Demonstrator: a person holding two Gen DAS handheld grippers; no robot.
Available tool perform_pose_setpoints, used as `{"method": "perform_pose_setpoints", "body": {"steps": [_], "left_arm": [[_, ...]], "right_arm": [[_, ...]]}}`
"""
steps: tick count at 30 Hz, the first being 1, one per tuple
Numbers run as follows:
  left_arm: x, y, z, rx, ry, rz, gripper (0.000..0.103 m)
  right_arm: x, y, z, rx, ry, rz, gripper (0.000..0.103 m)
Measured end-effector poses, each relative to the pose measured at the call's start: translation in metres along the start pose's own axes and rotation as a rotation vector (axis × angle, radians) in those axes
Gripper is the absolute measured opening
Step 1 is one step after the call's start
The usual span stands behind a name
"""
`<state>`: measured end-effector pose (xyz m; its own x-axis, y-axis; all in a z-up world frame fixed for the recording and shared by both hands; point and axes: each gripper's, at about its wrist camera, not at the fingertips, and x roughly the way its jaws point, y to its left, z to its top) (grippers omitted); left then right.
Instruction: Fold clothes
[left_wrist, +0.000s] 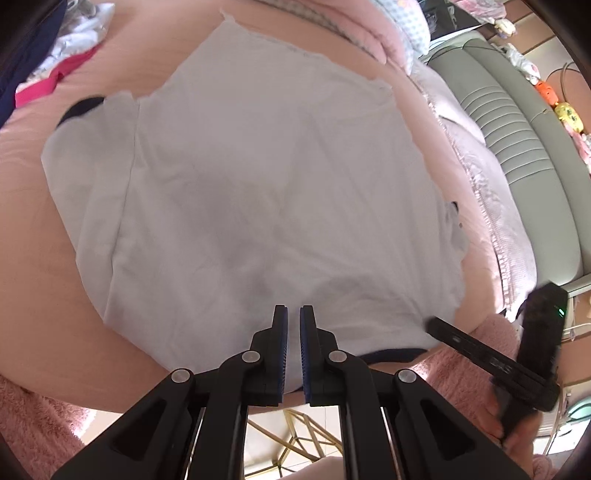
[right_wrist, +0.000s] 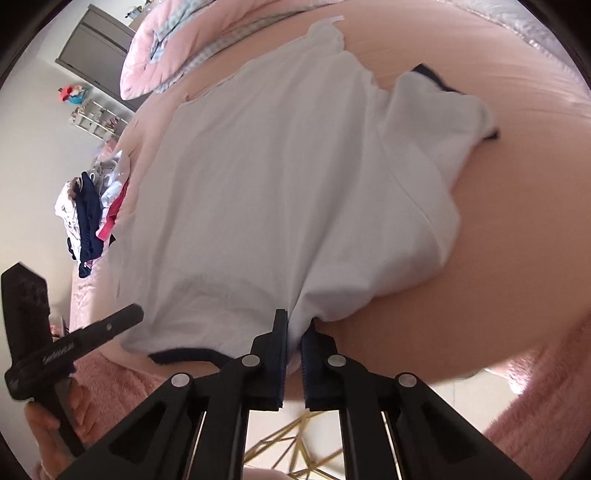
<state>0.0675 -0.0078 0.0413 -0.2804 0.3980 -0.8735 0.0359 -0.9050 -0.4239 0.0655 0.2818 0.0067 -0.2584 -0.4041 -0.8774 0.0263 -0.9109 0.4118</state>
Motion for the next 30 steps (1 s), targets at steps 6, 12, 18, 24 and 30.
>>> {"method": "perform_pose_setpoints", "body": {"steps": [6, 12, 18, 24, 30], "left_arm": [[-0.002, 0.015, -0.007, -0.019, -0.003, -0.023, 0.005], [-0.013, 0.007, -0.002, 0.015, -0.027, -0.041, 0.005], [-0.008, -0.01, 0.001, 0.11, -0.062, -0.022, 0.005], [0.001, 0.009, -0.015, 0.07, 0.057, 0.049, 0.005], [-0.02, -0.001, 0.001, 0.172, -0.067, 0.066, 0.027]], "right_arm": [[-0.004, -0.018, -0.009, 0.044, 0.048, -0.077, 0.0], [-0.014, 0.02, -0.001, -0.081, -0.01, 0.024, 0.01], [-0.012, 0.049, 0.001, -0.259, -0.106, 0.018, 0.01], [0.02, 0.03, -0.002, -0.238, 0.029, -0.078, 0.01], [-0.009, 0.031, -0.011, -0.258, 0.025, -0.037, 0.01]]}}
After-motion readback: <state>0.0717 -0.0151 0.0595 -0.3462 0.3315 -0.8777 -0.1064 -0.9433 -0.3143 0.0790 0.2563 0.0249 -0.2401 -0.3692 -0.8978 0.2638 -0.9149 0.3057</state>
